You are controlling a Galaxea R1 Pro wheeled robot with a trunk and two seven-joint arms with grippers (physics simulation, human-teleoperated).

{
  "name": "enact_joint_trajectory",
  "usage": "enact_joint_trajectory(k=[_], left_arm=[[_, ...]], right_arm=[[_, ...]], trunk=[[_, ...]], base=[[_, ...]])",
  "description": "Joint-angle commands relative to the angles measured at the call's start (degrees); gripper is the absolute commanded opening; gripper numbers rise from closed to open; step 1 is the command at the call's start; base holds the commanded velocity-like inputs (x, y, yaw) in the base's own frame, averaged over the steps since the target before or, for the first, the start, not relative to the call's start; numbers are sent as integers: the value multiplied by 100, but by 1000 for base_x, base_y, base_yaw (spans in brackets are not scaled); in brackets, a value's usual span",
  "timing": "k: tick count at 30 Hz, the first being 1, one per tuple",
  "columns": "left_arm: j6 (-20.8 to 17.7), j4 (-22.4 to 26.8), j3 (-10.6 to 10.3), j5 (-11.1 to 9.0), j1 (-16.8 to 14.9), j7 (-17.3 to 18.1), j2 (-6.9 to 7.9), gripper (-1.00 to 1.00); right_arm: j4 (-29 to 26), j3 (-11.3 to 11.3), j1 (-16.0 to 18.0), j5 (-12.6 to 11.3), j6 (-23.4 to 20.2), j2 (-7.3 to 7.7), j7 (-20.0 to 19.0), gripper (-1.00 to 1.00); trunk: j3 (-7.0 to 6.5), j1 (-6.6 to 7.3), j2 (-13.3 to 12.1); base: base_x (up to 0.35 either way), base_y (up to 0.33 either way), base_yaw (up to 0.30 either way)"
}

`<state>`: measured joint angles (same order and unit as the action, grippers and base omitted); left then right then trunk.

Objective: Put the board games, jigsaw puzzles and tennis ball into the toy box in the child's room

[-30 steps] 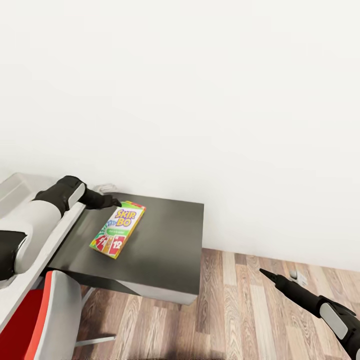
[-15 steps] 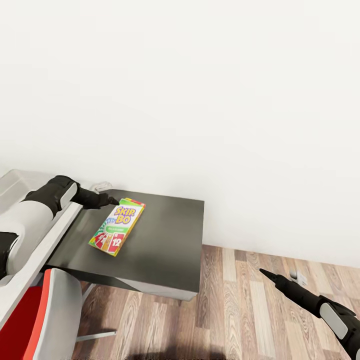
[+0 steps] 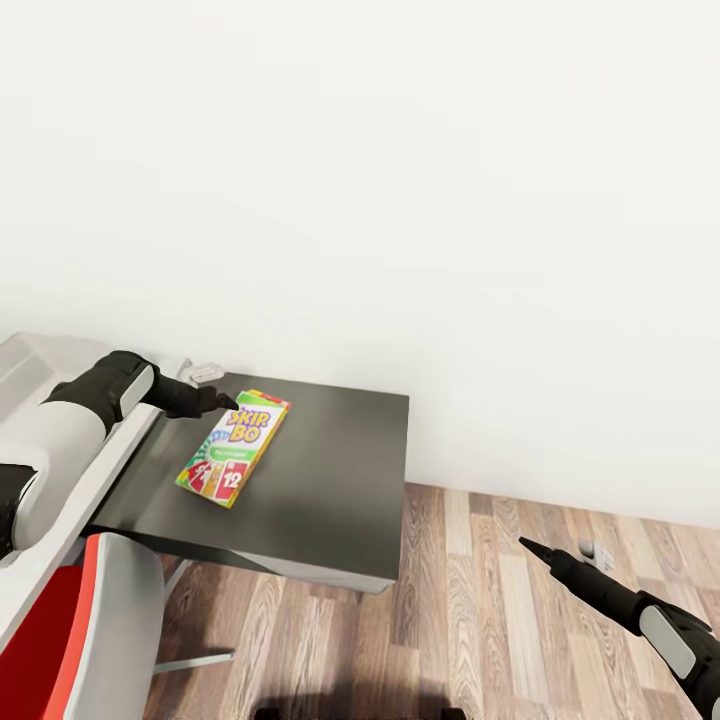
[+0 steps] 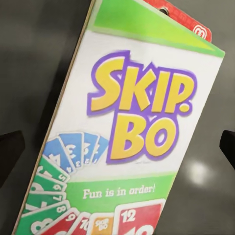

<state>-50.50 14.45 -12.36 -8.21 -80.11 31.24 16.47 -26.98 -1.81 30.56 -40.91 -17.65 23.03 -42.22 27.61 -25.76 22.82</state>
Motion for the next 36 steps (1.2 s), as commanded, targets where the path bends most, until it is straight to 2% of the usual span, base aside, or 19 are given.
enact_joint_trajectory(k=[1,10,36], left_arm=[[-30,5,-47,-58,-4,-4,6,100],[113,5,-47,-51,-4,-4,6,100],[155,5,-56,-49,-4,-4,6,100]], right_arm=[[-1,-13,3,-41,-54,0,-13,100],[-1,-13,3,-40,-54,-1,-10,100],[-1,-13,3,-40,-54,0,-5,100]], trunk=[[18,-3,10],[101,-3,10],[343,-3,10]], base=[[0,0,0],[0,0,0],[0,0,0]])
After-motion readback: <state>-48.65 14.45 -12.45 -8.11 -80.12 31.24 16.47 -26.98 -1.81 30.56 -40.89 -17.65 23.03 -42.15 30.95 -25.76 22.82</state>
